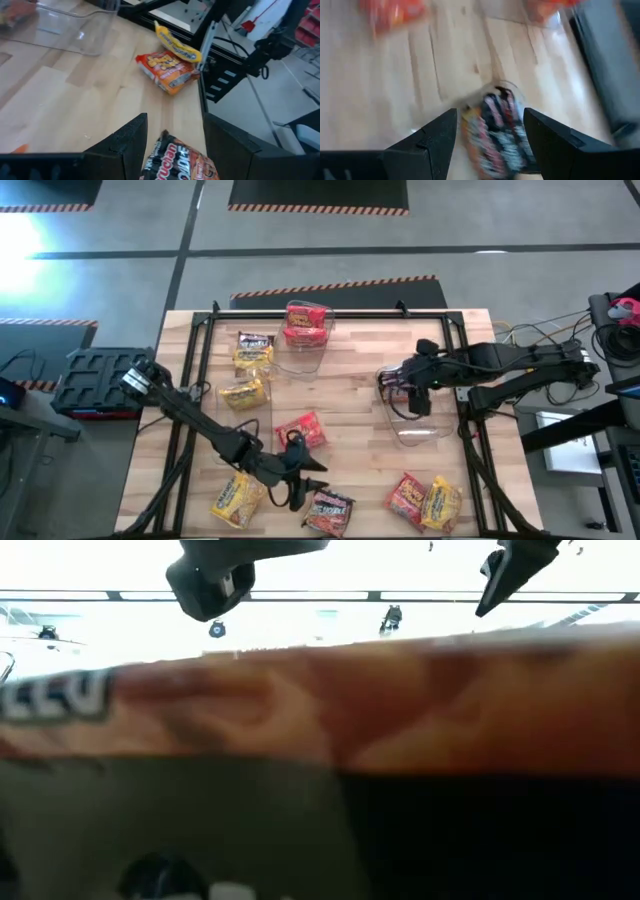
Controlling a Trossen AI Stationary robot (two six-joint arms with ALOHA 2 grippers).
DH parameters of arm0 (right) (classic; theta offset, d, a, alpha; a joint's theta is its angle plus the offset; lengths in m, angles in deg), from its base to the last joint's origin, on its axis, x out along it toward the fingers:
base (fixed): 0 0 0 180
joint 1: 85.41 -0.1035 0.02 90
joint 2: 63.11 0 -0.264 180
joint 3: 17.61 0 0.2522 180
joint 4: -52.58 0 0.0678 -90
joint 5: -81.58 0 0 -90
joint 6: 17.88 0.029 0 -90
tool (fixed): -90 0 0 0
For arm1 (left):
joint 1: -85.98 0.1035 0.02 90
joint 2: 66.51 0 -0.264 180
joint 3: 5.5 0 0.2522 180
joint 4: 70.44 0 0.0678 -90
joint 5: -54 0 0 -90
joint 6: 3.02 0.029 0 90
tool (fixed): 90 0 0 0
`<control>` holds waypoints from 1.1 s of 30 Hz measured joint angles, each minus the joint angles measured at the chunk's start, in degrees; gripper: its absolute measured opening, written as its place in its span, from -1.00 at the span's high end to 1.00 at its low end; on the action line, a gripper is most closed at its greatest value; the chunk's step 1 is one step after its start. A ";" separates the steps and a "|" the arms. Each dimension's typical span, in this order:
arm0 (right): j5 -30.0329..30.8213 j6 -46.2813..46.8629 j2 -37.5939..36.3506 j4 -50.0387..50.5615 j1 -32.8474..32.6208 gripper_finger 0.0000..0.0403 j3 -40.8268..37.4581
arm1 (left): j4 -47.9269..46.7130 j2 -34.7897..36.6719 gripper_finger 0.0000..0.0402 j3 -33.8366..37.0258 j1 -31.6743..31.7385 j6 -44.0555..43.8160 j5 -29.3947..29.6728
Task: Sort Maruchan noodles
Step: Put the bottom right yellow pack noodle into the bottom left transparent bin
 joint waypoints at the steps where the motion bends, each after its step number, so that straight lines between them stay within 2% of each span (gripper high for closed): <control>1: 0.06 4.53 0.35 -0.92 0.00 -0.09 0.00 | 0.83 -0.37 0.12 0.00 -0.25 0.14 0.05; 3: 0.22 9.54 0.90 -3.37 0.02 -0.09 0.00 | 1.64 -1.14 0.12 0.00 -0.57 0.23 1.31; 7: -0.91 11.32 2.51 -7.17 0.00 -0.09 0.00 | 2.57 -1.99 0.12 0.00 -0.88 1.99 3.03; 12: -7.02 14.43 4.77 -7.93 0.00 -0.09 0.00 | 3.78 -2.23 0.12 0.00 -0.86 4.20 4.33; 20: -20.73 28.64 9.61 -5.34 -1.15 -0.09 -0.07 | 8.21 -2.23 0.12 0.00 -0.21 7.31 4.28; 27: -20.69 36.76 12.36 -5.35 -12.29 -0.09 -0.44 | 9.09 -2.23 0.12 -0.03 -0.27 2.21 4.28; 33: -17.76 47.25 14.55 -5.26 -24.38 -0.09 -1.61 | 12.24 -4.11 0.12 -0.11 -0.28 -0.01 3.06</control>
